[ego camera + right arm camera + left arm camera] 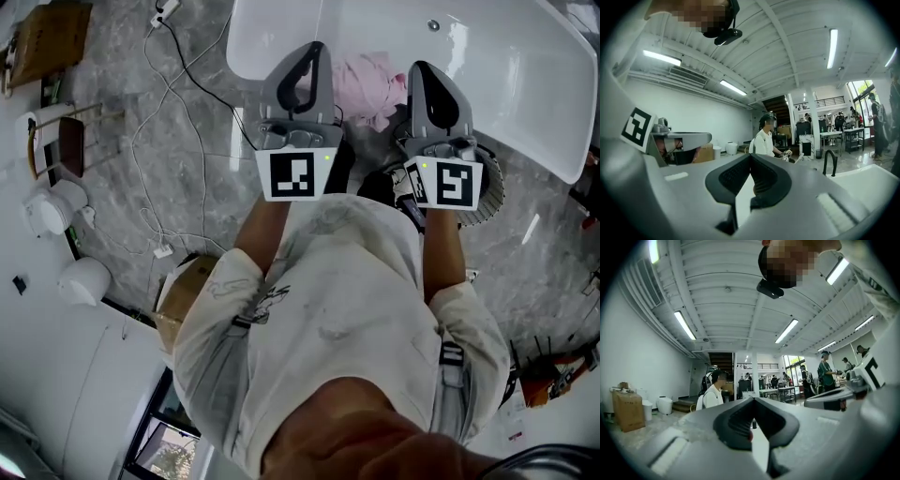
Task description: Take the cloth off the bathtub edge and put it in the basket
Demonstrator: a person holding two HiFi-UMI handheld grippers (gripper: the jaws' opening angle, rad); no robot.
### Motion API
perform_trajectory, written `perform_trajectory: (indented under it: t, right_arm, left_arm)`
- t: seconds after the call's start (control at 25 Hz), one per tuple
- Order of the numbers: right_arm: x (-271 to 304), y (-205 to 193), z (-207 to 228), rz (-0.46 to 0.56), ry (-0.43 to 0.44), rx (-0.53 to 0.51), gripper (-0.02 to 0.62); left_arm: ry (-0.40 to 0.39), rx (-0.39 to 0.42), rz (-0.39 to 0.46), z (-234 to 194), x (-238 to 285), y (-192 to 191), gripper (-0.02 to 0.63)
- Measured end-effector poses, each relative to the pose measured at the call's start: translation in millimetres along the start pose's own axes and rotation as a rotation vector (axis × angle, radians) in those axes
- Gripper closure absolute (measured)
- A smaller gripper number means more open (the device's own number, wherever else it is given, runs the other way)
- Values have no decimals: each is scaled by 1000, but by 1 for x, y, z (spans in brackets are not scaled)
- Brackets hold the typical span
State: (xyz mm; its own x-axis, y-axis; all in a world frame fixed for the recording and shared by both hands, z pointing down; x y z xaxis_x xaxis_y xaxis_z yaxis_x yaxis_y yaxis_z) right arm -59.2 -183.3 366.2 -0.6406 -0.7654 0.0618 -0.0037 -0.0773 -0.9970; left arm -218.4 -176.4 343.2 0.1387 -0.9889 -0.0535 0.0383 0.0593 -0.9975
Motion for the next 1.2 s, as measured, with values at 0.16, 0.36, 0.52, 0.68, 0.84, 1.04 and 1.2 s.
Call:
perform_trajectory:
  t: [0.16,0.36,0.52,0.68,0.84,1.04,1.2]
  right_arm:
    - [15,-48,-3,-90,3,13,591]
    - [33,-115,-7,-183,32,66,591]
    - [52,-173,-13,-260,82,61,591]
    - [62,-237,-25,-359,134,62,568]
    - [70,-298,-35,-486,186,36,515]
    - [72,-367,-47,-709,278,-79,348]
    - [70,-414,-60,-901,417,-293,186]
  left_arm:
    - [-16,-23,-36,-7,4,-34,606]
    - [-20,-60,-81,-13,10,-86,606]
    - [-40,-90,-126,-19,17,-130,606]
    - [-55,-112,-185,-21,15,-167,606]
    - [-49,-128,-222,-26,18,-200,606]
    - [-43,-136,-253,-31,21,-228,606]
    - [-43,-139,-279,-34,19,-242,606]
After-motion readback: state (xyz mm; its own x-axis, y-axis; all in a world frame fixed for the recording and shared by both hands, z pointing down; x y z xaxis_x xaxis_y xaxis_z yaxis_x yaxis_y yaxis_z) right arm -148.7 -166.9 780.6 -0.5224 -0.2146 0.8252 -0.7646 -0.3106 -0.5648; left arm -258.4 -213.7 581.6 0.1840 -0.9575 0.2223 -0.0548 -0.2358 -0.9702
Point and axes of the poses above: the fingertips, and each gripper's own axes: x forward along the fingers, z to its right, y out of its top, the point moved 4 cm from there along -x, backward along the fingers, and after that the axes turned 8 degrees about y, right-handed, at the moved point
